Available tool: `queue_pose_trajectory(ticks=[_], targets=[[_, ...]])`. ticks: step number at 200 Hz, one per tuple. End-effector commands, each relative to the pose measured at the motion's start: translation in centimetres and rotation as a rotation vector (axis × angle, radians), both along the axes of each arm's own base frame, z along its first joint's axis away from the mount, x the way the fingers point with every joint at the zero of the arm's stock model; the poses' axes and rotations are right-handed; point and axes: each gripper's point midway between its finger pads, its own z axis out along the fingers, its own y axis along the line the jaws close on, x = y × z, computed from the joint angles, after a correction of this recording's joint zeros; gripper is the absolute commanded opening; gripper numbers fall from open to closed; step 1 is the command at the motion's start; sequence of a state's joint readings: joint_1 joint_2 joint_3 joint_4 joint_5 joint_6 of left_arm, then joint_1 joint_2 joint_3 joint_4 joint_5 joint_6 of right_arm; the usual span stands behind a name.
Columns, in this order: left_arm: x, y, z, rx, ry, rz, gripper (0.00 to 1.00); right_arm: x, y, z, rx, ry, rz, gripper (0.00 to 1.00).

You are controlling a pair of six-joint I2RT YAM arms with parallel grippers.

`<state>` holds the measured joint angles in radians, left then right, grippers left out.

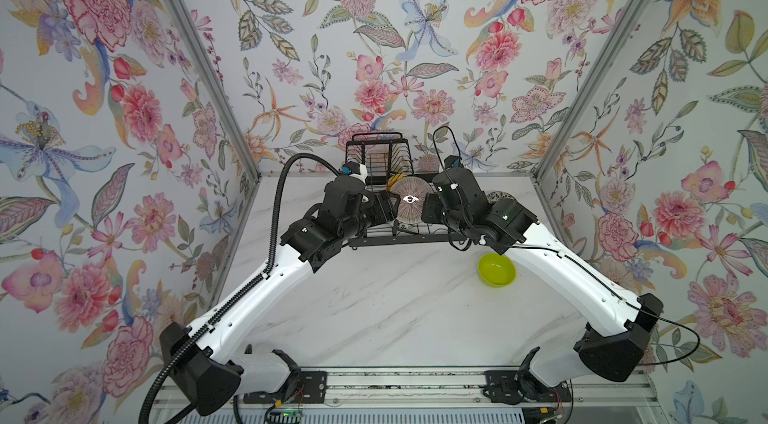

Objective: Load the bowls into the dish rack
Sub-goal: 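Lift the striped bowl with the right gripper while the left gripper grasps its rim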

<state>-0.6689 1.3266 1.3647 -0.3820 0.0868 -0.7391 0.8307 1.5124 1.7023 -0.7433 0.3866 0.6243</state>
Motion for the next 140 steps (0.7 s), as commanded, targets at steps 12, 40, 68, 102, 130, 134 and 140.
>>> queue_pose_trajectory(ticks=[12, 40, 68, 102, 130, 134, 140], targets=[[0.5, 0.7, 1.2, 0.085, -0.055, 0.013, 0.56, 1.2, 1.6, 3.4, 0.060, -0.092, 0.001, 0.00], [1.0, 1.2, 1.7, 0.078, -0.078, 0.020, 0.40, 1.6, 2.4, 3.8, 0.064, -0.100, 0.009, 0.00], [1.5, 1.6, 2.0, 0.070, -0.089, 0.028, 0.27, 1.9, 3.1, 3.9, 0.065, -0.105, 0.007, 0.00], [2.6, 1.7, 1.5, 0.066, -0.078, 0.033, 0.22, 1.6, 4.3, 4.4, 0.080, -0.129, 0.024, 0.00], [3.7, 1.9, 1.4, 0.035, -0.071, 0.046, 0.22, 1.3, 5.2, 4.6, 0.086, -0.144, 0.044, 0.00], [3.8, 1.9, 1.5, 0.032, -0.072, 0.046, 0.22, 1.2, 5.3, 4.6, 0.086, -0.148, 0.046, 0.00], [4.0, 1.8, 1.6, 0.027, -0.072, 0.045, 0.22, 1.2, 5.4, 4.7, 0.085, -0.152, 0.048, 0.00]])
